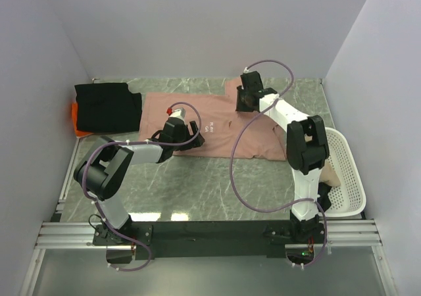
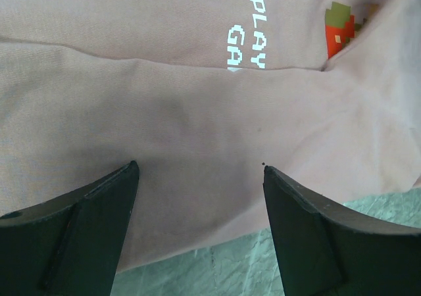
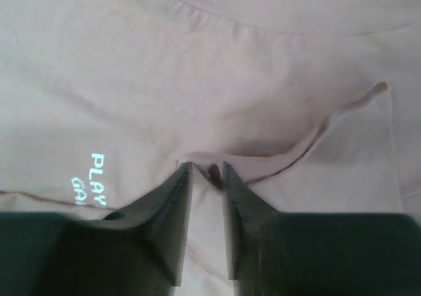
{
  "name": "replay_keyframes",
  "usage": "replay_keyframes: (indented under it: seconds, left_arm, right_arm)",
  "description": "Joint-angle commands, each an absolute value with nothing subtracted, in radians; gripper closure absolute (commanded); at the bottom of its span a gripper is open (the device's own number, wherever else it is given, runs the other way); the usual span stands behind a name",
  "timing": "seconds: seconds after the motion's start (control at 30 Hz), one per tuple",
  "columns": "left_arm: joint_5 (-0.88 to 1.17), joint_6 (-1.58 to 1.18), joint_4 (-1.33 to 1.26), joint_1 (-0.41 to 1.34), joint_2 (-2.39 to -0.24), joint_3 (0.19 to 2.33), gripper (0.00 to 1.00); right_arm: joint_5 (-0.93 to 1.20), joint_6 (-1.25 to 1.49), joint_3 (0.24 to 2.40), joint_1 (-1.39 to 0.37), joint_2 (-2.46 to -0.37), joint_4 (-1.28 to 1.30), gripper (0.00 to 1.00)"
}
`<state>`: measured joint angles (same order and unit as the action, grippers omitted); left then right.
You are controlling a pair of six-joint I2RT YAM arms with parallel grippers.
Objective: Fold and stack the t-shirts
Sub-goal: Fold the tshirt
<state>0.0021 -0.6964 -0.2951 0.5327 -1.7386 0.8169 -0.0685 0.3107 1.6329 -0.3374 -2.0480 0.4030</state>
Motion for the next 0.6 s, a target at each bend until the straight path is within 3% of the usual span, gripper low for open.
replay_keyframes:
  seconds: [0.0,0.1,0.2,0.57]
  left_arm:
    - [0.006,-0.699,-0.262,0.54,-1.769,0.788,0.17]
    - [0.011,-0.701,-0.259,0.54,-1.772,0.788,0.17]
    - [0.008,-0.699,-0.255,0.54,-1.764,0.784,0.17]
    - [-0.077,-0.675,-0.198,0.537,-1.642,0.77,0.15]
  right_arm:
    - [-0.014,0.265,1.648,-0.331,-2.03,0.379,0.56]
    - [-0.035,0.259,1.591,-0.333,-1.959,0.348,0.47]
    - [-0.072,0.268,1.523,-0.331,-1.895,0.333,0.44]
    - [-0.291,0.432,1.137,-0.327,-1.638,0.451,0.43]
